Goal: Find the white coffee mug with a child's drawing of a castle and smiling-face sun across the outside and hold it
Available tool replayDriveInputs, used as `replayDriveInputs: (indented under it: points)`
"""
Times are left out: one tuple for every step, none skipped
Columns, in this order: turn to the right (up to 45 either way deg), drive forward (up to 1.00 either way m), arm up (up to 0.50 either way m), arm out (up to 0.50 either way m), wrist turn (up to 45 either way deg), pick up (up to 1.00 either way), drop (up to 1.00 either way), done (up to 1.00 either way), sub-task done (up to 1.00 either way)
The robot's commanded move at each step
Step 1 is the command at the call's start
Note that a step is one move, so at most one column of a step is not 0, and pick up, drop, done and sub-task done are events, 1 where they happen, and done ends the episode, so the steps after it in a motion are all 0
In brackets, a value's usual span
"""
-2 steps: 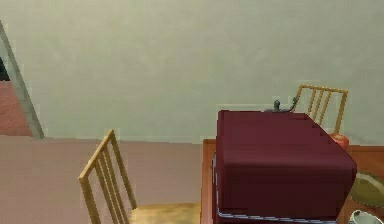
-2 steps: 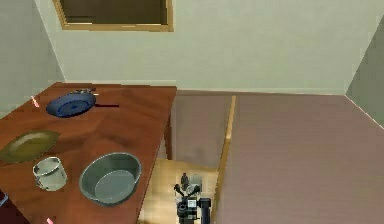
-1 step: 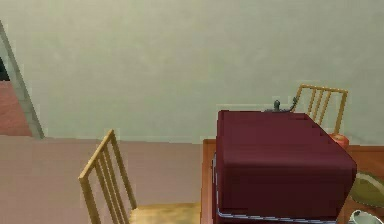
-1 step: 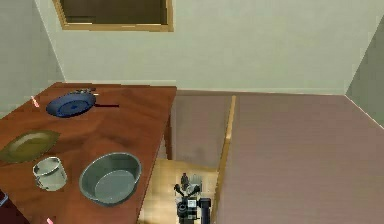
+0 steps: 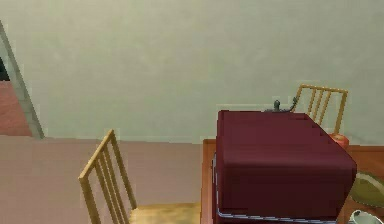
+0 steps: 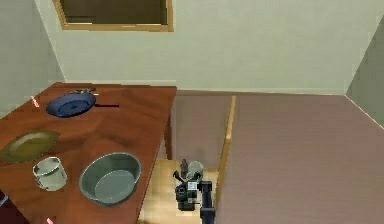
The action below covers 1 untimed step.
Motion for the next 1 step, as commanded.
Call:
replayDriveInputs:
  points:
    - [0.0,0.00,0.00,0.00,0.0,0.00,0.00,1.00,0.00]
